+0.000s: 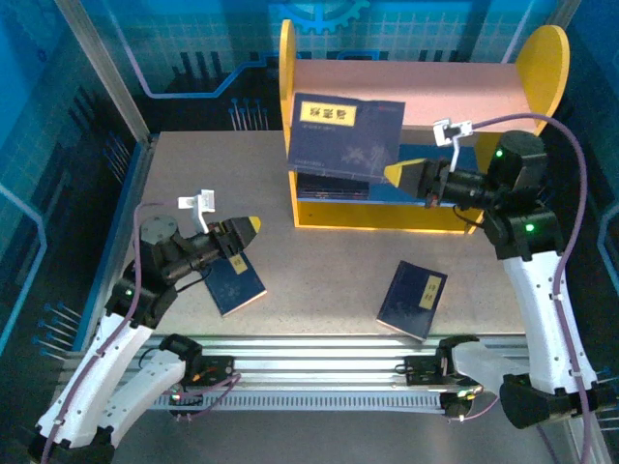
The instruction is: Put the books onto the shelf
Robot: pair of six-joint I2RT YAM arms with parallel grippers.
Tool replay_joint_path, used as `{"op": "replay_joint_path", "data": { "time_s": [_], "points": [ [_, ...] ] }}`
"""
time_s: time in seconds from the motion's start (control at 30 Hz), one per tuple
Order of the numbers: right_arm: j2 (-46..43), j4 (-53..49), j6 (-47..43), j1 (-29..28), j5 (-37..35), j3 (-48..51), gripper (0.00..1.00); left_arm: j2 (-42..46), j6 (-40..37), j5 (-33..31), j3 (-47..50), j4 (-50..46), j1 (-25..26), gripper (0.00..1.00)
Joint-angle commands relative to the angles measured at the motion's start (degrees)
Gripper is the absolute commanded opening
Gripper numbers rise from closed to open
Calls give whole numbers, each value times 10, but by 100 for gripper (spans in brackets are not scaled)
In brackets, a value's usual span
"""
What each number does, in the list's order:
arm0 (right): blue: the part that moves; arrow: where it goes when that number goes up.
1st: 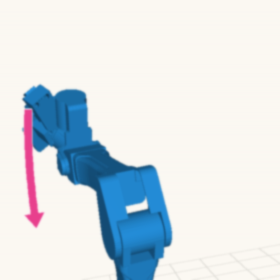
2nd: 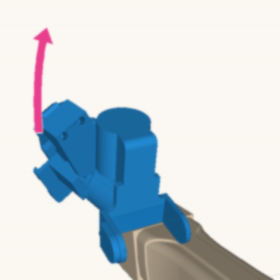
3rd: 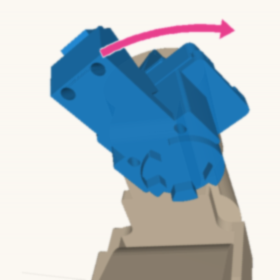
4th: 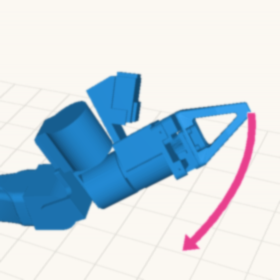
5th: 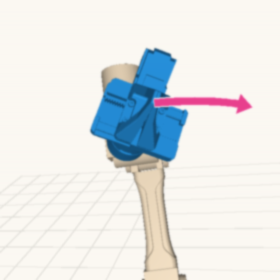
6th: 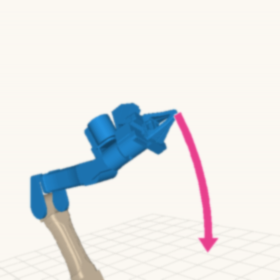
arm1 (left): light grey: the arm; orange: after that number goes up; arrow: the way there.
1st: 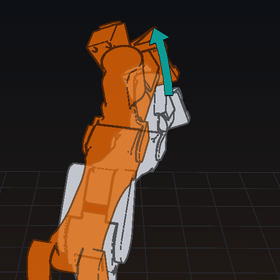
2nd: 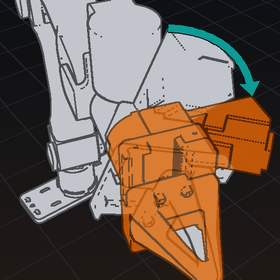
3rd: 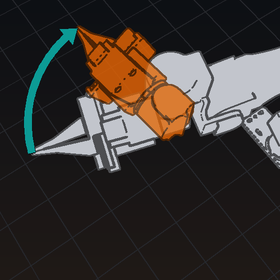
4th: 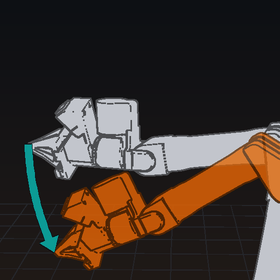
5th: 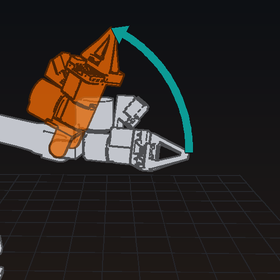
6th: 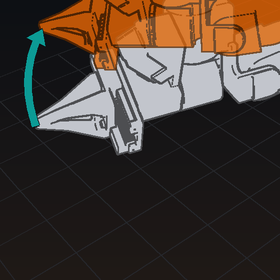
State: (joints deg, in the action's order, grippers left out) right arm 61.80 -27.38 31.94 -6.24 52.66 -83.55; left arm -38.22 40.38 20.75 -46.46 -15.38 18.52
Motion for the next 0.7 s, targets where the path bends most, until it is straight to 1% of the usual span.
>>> {"op": "replay_joint_path", "data": {
  "time_s": [0.0, 0.07, 0.3, 0.5, 0.67],
  "points": [
    [29, 22, 12, 35, 51, -30, 7, 10, -10, -3, -11, -11, -6, 51],
    [53, 22, 11, 46, 57, -48, 7, 9, -10, -2, -10, -12, -7, 51],
    [121, 38, 9, 50, 48, -94, 7, 10, -10, 0, -4, -14, -9, 51],
    [173, 14, -9, 50, 37, -144, 7, 10, -9, 2, -1, -13, -11, 51],
    [204, 1, -17, 49, 31, -167, 8, 10, -7, 3, 4, -7, -12, 51]
  ]
}}
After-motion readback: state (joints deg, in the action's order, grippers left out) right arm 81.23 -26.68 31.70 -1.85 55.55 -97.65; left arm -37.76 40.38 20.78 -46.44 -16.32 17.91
